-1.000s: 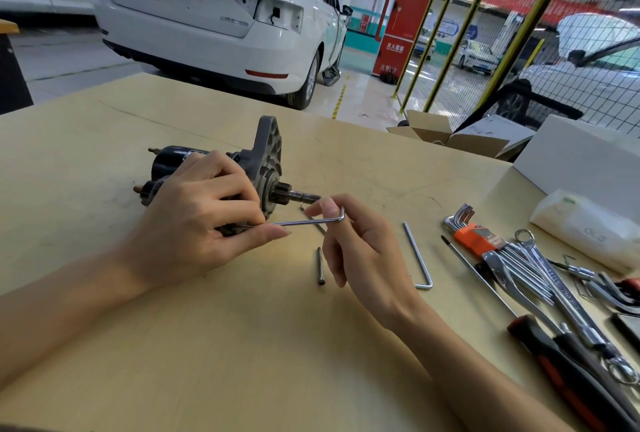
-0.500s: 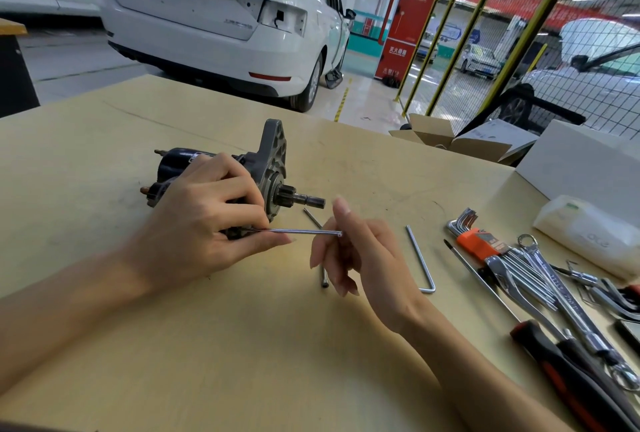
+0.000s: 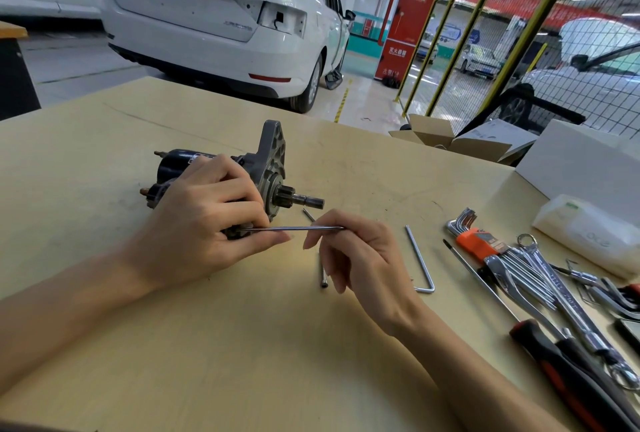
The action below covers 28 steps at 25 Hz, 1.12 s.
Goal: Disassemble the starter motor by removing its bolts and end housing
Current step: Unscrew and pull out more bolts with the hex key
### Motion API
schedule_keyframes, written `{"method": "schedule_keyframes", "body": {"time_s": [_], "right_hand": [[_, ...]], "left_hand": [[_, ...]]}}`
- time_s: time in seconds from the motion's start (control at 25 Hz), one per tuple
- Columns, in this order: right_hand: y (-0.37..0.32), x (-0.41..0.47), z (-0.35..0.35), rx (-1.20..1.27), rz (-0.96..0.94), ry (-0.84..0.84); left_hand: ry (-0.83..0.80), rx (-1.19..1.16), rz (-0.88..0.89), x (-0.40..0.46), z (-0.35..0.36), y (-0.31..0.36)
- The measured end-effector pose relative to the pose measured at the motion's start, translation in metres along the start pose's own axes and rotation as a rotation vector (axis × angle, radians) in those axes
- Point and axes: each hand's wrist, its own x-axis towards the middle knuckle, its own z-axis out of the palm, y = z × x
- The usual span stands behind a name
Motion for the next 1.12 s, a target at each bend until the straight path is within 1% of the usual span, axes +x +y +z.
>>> {"method": "schedule_keyframes", "body": {"time_s": [0.16,0.24,0.36,0.48,0.56,0.64,0.84,0.96,1.12], "right_hand": [[0.002,0.0,-0.001,-0.081,-0.014,0.02],[0.002,0.0,0.001,-0.167,-0.016,0.085],[0.004,0.003,0.0,-0.29,0.059,0.202],[0.003,0.005,-0.003,-0.259,0.103,0.24],[0.0,0.005,-0.003,-0.169,0.114,0.212],[-0.003,0.003,-0.003,-0.06,0.103,0.149],[-0.007,-0.001,-0.002,0.062,-0.008,0.012],[-0.008,-0.001,-0.001,0.112,-0.051,-0.018],[-0.005,0.0,0.0,0.074,-0.046,0.01]], "left_hand": [[0.007,-0.008,-0.001,0.001,-0.001,0.001],[0.02,-0.002,-0.003,0.001,0.0,0.001],[0.026,-0.013,-0.005,0.001,0.001,0.002],[0.03,-0.011,-0.003,0.001,0.001,0.002],[0.033,-0.01,-0.006,0.001,0.001,0.002],[0.033,-0.007,-0.005,0.001,0.001,0.002],[0.024,0.01,-0.001,0.001,0.001,0.001],[0.025,-0.007,-0.012,0.002,0.001,0.002],[0.025,-0.021,-0.012,0.001,0.001,0.001]]}}
